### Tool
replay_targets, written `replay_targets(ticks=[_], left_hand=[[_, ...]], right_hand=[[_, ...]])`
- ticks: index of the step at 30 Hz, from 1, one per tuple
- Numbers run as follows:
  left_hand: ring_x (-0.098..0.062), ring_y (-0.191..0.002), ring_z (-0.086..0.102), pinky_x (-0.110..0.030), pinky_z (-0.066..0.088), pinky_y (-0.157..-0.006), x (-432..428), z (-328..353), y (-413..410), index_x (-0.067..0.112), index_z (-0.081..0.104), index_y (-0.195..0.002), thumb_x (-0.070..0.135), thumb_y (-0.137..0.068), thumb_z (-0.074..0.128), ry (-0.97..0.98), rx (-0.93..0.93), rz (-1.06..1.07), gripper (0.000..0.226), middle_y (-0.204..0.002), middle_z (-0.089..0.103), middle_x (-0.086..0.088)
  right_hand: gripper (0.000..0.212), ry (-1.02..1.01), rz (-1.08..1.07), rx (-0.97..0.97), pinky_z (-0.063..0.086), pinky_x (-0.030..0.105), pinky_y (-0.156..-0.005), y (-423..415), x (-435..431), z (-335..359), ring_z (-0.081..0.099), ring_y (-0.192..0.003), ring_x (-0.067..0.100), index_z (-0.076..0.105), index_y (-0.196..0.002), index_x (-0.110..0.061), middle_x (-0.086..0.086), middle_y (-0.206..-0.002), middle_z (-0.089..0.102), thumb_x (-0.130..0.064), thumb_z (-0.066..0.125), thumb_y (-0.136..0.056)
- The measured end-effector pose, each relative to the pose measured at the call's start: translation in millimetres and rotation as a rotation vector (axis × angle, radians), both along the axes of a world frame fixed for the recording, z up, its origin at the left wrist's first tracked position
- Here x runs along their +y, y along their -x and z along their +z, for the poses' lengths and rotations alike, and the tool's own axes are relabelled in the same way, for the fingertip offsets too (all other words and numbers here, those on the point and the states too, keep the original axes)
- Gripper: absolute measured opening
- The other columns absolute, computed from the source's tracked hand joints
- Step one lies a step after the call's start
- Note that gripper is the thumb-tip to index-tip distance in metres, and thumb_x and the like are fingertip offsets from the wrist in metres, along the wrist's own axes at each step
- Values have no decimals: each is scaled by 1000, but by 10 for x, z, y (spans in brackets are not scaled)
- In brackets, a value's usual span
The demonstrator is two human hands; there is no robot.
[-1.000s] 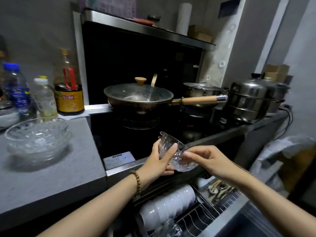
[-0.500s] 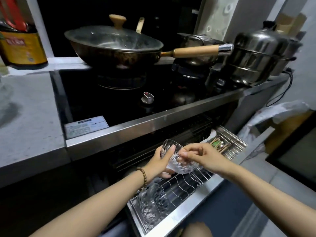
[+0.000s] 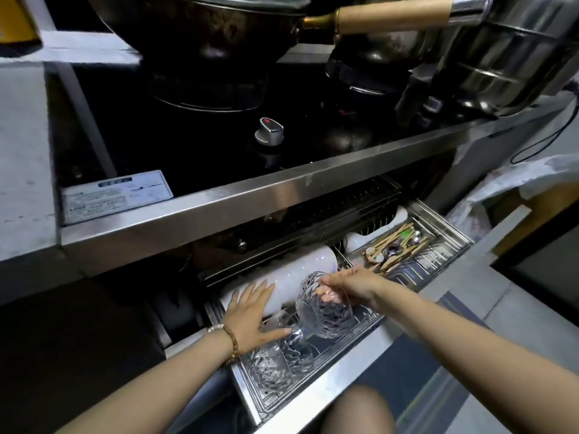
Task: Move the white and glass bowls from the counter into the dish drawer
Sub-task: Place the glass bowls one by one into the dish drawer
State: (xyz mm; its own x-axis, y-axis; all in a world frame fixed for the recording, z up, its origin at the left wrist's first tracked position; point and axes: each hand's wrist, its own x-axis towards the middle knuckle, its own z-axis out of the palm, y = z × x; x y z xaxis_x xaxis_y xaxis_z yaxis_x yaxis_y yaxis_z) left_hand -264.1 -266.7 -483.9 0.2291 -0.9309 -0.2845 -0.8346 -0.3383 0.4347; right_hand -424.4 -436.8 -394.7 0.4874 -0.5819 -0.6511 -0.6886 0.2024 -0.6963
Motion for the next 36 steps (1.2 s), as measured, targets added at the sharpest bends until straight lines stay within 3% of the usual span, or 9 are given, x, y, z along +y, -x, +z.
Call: replay_targets(ticks=[2,5,9,12,22,27,32,36], left_hand=[[-19,-145,-14,-43,-10,-116,26,-116,-20,25,-6,-149,83,-70,37,-11,-75,-31,107,-158,-11,1],[-15,-140,-24,-43,-13,-115,40,-228,-45,26,-9,-149,88,-65,28,10,-115,-45,111,-155,-18,4],[-10,-132,-29,-40,-17,-112,38,-296,-54,26,-9,-149,93,-59,19,44,-132,-46,115,-145,-24,13],[-8,-134,-27,-39,-17,-113,55,-331,-50,26,-6,-149,94,-59,16,78,-153,-36,115,-146,-22,14],[-8,-139,-23,-40,-16,-114,66,-381,-36,27,-3,-149,97,-58,11,127,-171,-15,115,-157,-9,10],[-8,-138,-23,-40,-16,-114,67,-382,-37,27,-3,-149,97,-58,10,126,-177,-11,116,-157,-9,10],[-8,-138,-23,-39,-17,-114,66,-378,-38,27,-3,-149,96,-58,9,127,-178,-13,115,-157,-9,9],[-8,-138,-24,-39,-18,-113,67,-373,-44,26,-4,-149,96,-58,10,115,-165,-19,115,-157,-10,9]], right_hand=[[16,-51,-7,52,53,24,-57,-61,-43,-118,57,-63,18,70,-82,-9,2,-62,70,-24,65,-87],[20,-155,-17,92,52,34,-74,-149,-105,-326,56,-71,22,66,-90,-3,10,-80,64,-23,64,-88],[16,-287,17,158,49,19,-48,-233,-158,-524,55,-56,8,65,-91,-9,1,-72,65,-21,55,-94],[19,-329,43,191,45,12,-41,-276,-156,-619,56,-42,0,63,-86,-12,-5,-57,67,-19,48,-98],[23,-404,166,171,50,11,-49,-336,-1,-688,65,-49,-3,60,-87,-12,-9,-58,72,-17,42,-100],[23,-427,199,201,55,17,-62,-341,0,-703,67,-58,1,60,-86,-11,-6,-61,72,-16,42,-100],[20,-464,212,197,56,17,-61,-336,10,-694,69,-56,2,58,-85,-10,-4,-61,73,-14,44,-99],[18,-378,298,215,56,16,-61,-318,11,-639,68,-57,3,59,-82,-12,-3,-63,72,-18,50,-96]])
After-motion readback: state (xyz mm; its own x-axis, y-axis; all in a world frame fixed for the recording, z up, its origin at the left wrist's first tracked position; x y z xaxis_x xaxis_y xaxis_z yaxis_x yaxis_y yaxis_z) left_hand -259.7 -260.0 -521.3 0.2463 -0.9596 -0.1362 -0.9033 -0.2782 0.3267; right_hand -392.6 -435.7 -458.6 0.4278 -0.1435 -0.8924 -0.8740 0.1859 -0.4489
